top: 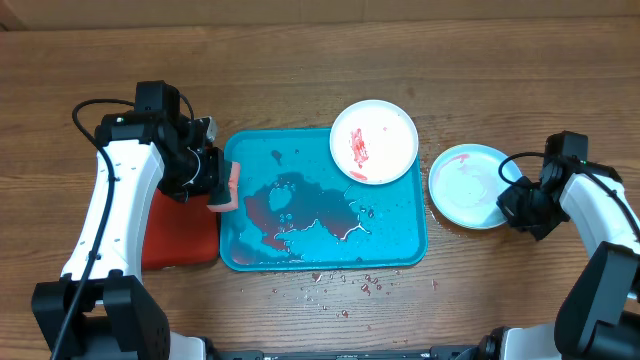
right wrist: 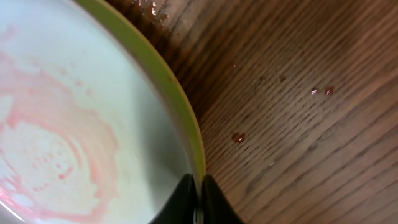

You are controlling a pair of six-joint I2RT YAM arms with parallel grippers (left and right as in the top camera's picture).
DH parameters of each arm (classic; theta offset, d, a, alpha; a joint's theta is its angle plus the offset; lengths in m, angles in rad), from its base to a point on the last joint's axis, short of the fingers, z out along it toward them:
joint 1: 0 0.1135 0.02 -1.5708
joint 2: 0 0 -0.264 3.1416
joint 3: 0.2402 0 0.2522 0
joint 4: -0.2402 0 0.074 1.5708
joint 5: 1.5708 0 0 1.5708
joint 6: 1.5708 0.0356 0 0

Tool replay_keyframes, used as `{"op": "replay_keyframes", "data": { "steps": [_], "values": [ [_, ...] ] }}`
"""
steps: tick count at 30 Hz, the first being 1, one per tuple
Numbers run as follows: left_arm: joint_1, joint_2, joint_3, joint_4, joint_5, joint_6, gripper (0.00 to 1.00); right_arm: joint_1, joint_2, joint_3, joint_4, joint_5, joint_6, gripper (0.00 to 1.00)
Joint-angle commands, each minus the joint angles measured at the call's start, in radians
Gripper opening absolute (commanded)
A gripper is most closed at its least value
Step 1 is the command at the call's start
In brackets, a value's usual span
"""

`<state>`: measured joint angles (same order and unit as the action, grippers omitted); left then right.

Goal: Clean dirty plates on tray and stack at the side
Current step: 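Set the light-blue plate onto the yellow plate and release it, then grasp the white plate rim on the teal tray with the right gripper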

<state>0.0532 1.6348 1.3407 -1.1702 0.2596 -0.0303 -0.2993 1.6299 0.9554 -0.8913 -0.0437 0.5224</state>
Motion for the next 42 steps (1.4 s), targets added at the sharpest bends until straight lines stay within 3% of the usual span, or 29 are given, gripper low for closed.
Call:
{"op": "replay_keyframes", "data": {
  "steps": [1,4,12,18,23,27,37,42],
  "values": [
    [0.003,-0.003,0.002,0.001,0.022,-0.019,0.04,0.003,-0.016,0.001,-0.010,-0.004,-0.011,0.28],
    [0.003,-0.003,0.002,0.001,0.022,-0.019,0.04,0.004,-0.017,0.044,-0.051,-0.084,-0.084,0.39],
    [0.003,-0.003,0.002,0.003,0.022,-0.018,0.04,0.070,-0.041,0.260,-0.203,-0.166,-0.113,0.45],
    [0.003,-0.003,0.002,-0.002,0.021,-0.018,0.04,0.251,-0.027,0.272,-0.059,-0.258,-0.064,0.45],
    [0.003,-0.003,0.002,0.003,0.022,-0.018,0.04,0.415,0.036,0.240,0.086,-0.104,0.060,0.45],
    [0.003,-0.003,0.002,0.008,0.021,-0.018,0.04,0.529,0.176,0.240,0.193,-0.017,-0.009,0.44],
    [0.003,-0.003,0.002,0.008,0.021,-0.018,0.04,0.612,0.307,0.240,0.216,0.021,-0.087,0.24],
    [0.003,-0.003,0.002,0.009,0.021,-0.018,0.04,0.632,0.307,0.246,0.154,0.002,-0.098,0.04]
  ]
}}
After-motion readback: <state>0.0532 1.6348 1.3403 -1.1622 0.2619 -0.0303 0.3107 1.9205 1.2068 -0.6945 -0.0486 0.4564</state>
